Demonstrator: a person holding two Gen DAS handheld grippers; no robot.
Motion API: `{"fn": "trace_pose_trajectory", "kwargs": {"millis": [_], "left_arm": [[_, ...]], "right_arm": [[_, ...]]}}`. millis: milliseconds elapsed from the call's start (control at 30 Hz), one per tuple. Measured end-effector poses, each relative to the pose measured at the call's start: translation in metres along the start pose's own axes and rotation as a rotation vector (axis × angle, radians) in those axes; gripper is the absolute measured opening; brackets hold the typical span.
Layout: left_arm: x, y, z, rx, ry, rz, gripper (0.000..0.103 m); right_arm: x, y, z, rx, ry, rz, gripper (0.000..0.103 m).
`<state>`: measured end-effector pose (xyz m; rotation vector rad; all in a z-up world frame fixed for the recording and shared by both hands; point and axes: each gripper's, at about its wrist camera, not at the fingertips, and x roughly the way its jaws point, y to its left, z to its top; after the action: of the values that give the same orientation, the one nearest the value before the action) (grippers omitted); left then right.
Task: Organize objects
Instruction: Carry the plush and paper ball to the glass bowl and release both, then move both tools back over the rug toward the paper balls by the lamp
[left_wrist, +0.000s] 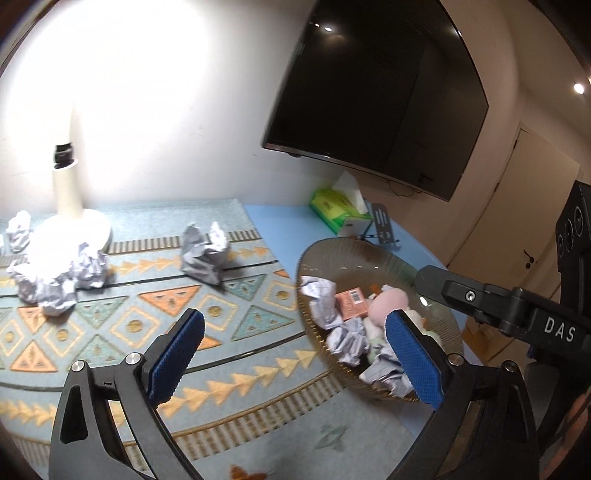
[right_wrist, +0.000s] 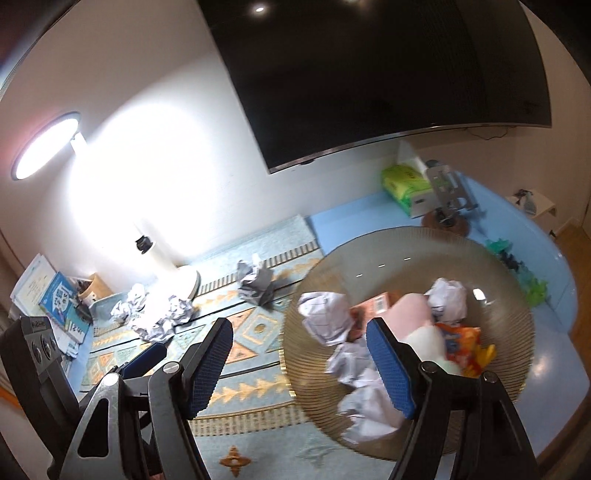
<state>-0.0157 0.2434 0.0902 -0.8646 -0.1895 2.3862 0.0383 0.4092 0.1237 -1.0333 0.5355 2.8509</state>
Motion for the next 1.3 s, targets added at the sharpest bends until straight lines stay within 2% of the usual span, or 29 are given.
{"fn": "trace_pose_trajectory", "kwargs": {"millis": [300,533,633,767,833,900,933,1000,1100,1167,1200,1300], "left_arm": [[-0.028,0.059,-0.011,-0.06,-0.009,0.097,0.099],[-0.039,0.112,-0.02,-0.065,0.011,0.247,0.099],[-0.041,0.133,-0.024,-0.038,0.045,0.371,0.099],[-0.047,0.17,-0.028,-0.107,0.068,0.389,0.099],[-0.047,0.185,-0.03,-0.127,0.076,0.43,0.099],[-0.046,0.197,-0.033,-0.133,0.082,0.465,0.099],[-0.045,0.203,-0.034,-0.145,0.081,0.472,0.099],[-0.044,0.213,-0.039,-0.172,0.078,0.489,0.099],[-0.046,0.225,-0.047,-0.216,0.054,0.6,0.099],[-0.054,0.227,-0.047,-0.237,0.007,0.568,0.099],[-0.056,0.227,-0.048,-0.237,-0.002,0.58,0.099],[-0.054,0.229,-0.048,-0.243,0.019,0.565,0.099]], "right_arm": [[0.038,0.06,-0.016,-0.065,0.062,0.065,0.073],[0.083,0.111,-0.034,-0.12,0.134,0.116,0.074],[0.107,0.132,-0.039,-0.146,0.168,0.136,0.074],[0.135,0.16,-0.047,-0.208,0.169,0.127,0.074],[0.15,0.17,-0.052,-0.233,0.168,0.114,0.074],[0.167,0.175,-0.056,-0.239,0.187,0.107,0.076],[0.176,0.176,-0.059,-0.232,0.203,0.1,0.083],[0.192,0.173,-0.064,-0.204,0.228,0.087,0.086],[0.207,0.164,-0.068,-0.16,0.207,0.101,0.086],[0.213,0.157,-0.072,-0.129,0.193,0.11,0.086],[0.217,0.154,-0.073,-0.113,0.205,0.12,0.086],[0.218,0.146,-0.071,-0.081,0.212,0.135,0.087]]}}
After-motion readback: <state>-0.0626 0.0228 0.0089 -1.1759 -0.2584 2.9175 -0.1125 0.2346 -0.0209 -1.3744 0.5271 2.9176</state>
